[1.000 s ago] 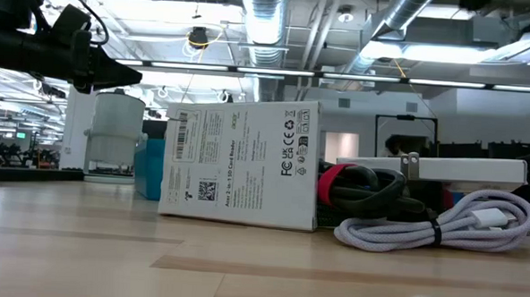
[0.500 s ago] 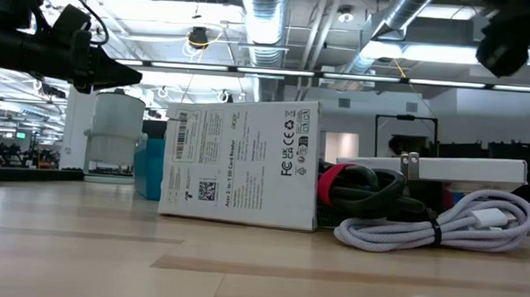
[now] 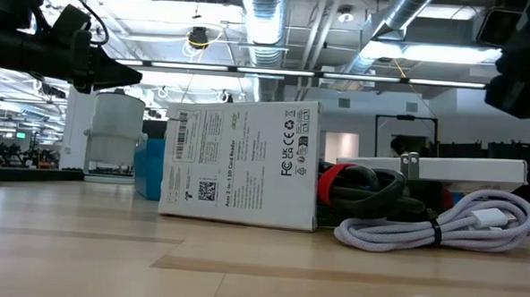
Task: Pick and place items into bin
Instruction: Put the right card reader box into the yellow bin
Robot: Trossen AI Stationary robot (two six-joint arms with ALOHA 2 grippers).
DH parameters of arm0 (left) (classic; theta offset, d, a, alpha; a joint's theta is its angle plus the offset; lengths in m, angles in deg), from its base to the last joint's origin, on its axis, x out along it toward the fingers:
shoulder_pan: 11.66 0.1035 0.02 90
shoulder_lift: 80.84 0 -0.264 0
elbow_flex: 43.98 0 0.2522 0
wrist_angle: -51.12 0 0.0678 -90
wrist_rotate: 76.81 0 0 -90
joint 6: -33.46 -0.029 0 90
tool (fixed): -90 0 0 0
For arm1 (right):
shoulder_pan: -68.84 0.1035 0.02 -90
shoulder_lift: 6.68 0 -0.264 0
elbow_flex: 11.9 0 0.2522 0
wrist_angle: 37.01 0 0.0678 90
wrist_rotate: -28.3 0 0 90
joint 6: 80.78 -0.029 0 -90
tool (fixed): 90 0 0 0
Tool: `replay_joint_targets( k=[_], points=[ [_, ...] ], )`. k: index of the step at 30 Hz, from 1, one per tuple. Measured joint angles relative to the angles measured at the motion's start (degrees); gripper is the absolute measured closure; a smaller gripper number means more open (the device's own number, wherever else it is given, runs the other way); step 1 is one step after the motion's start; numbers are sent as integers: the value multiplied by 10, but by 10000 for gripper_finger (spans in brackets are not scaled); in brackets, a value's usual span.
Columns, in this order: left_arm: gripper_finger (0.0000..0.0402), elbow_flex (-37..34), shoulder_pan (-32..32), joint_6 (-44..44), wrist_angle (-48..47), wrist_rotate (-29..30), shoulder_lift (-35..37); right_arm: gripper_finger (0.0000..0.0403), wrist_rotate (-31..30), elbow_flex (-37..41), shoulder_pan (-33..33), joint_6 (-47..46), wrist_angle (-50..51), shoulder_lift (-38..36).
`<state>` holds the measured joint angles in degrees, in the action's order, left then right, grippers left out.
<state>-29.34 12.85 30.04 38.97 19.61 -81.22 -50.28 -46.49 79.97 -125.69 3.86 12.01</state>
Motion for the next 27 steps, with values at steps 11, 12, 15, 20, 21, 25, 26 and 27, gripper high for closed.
replay_joint_targets(
  k=[11, 12, 15, 20, 21, 25, 26, 27],
  points=[
    [282, 0, 0, 0, 0, 0, 0, 376, -140, 42, 150, -183, -23, 5],
    [282, 0, 0, 0, 0, 0, 0, 378, -151, 47, 162, -196, -23, 6],
    [282, 0, 0, 0, 0, 0, 0, 383, -188, 66, 197, -242, -33, 13],
    [282, 0, 0, 0, 0, 0, 0, 386, -228, 104, 246, -327, -56, 34],
    [282, 0, 0, 0, 0, 0, 0, 386, -233, 113, 254, -338, -66, 39],
    [282, 0, 0, 0, 0, 0, 0, 383, -247, 124, 277, -364, -87, 61],
    [282, 0, 0, 0, 0, 0, 0, 383, -250, 124, 280, -366, -90, 67],
    [282, 0, 0, 0, 0, 0, 0, 383, -251, 124, 283, -366, -89, 73]
  ],
)
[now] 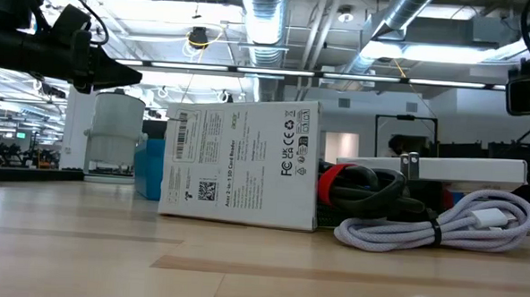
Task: Pick and place items into bin
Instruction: Put the right card reader box into the yellow bin
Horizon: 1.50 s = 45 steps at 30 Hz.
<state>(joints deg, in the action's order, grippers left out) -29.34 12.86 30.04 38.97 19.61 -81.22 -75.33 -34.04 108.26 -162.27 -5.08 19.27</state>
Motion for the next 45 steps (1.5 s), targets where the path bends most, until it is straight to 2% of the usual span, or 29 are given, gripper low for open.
replay_joint_targets(
  k=[11, 15, 20, 26, 31, 45],
  points=[
    [282, 0, 0, 0, 0, 0, 0, 384, 9, 0, 2, 18, 1, 69],
    [282, 0, 0, 0, 0, 0, 0, 386, 2, 0, 2, -2, 1, 101],
    [282, 0, 0, 0, 0, 0, 0, 375, 0, 0, 2, -6, -39, 140],
    [282, 0, 0, 0, 0, 0, 0, 346, 0, 0, 2, -6, -109, 194],
    [282, 0, 0, 0, 0, 0, 0, 318, 0, 0, 2, -26, -127, 230],
    [282, 0, 0, 0, 0, 0, 0, 222, -15, 0, 2, -45, -218, 296]
  ],
)
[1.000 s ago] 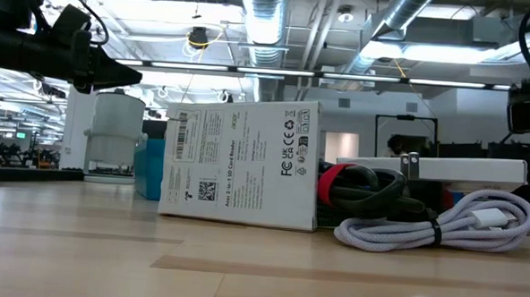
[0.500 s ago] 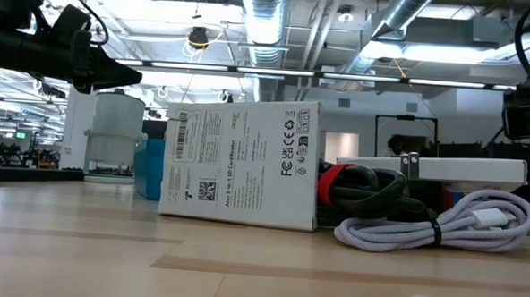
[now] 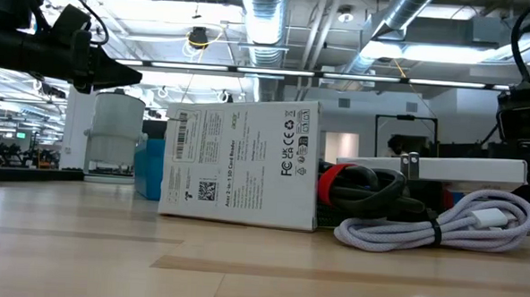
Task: Pick and place items into bin
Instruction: Put the right card reader box into the yellow bin
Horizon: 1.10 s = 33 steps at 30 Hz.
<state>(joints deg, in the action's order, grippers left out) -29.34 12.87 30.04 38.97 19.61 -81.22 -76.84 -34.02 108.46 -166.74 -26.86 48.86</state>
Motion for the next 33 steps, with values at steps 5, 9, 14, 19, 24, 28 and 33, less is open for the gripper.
replay_joint_targets(
  k=[5, 9, 14, 19, 24, 28, 33],
  points=[
    [282, 0, 0, 0, 0, 0, 0, 188, -5, 0, 0, -17, -15, 24],
    [282, 0, 0, 0, 0, 0, 0, 171, -22, 0, 0, -22, -50, 44],
    [282, 0, 0, 0, 0, 0, 0, 168, -34, 0, 0, -23, -86, 63],
    [282, 0, 0, 0, 0, 0, 0, 168, -45, 0, 0, -23, -112, 82],
    [282, 0, 0, 0, 0, 0, 0, 168, -46, 0, 0, -22, -141, 105],
    [282, 0, 0, 0, 0, 0, 0, 168, -52, 0, 0, -22, -168, 125],
    [282, 0, 0, 0, 0, 0, 0, 168, -60, 0, 0, -21, -196, 147]
  ],
)
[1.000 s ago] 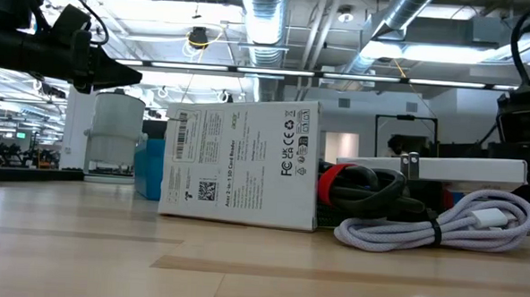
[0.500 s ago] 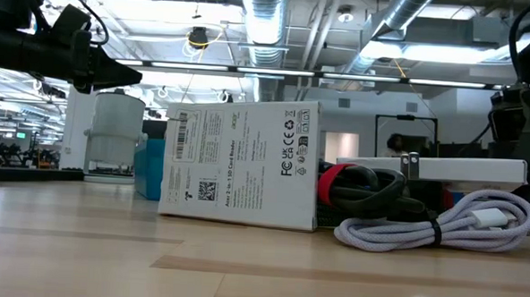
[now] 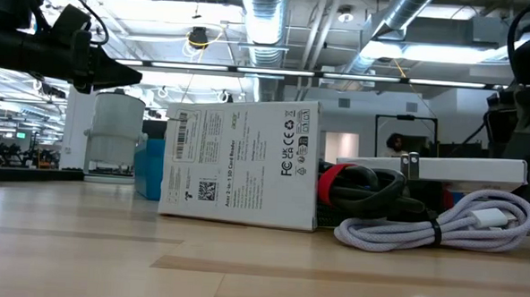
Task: Pick and place items into bin
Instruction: Put the right card reader box into the yellow bin
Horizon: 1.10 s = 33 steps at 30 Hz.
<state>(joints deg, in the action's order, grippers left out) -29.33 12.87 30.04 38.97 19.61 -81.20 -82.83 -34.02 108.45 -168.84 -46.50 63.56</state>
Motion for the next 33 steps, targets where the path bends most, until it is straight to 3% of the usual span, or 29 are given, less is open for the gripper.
replay_joint_targets(
  k=[11, 33],
  points=[
    [282, 0, 0, 0, 0, 0, 0, 168, -1, 0, -21, 29, -63, 34],
    [282, 0, 0, 0, 0, 0, 0, 168, 2, 0, -30, 46, -87, 33]
  ],
)
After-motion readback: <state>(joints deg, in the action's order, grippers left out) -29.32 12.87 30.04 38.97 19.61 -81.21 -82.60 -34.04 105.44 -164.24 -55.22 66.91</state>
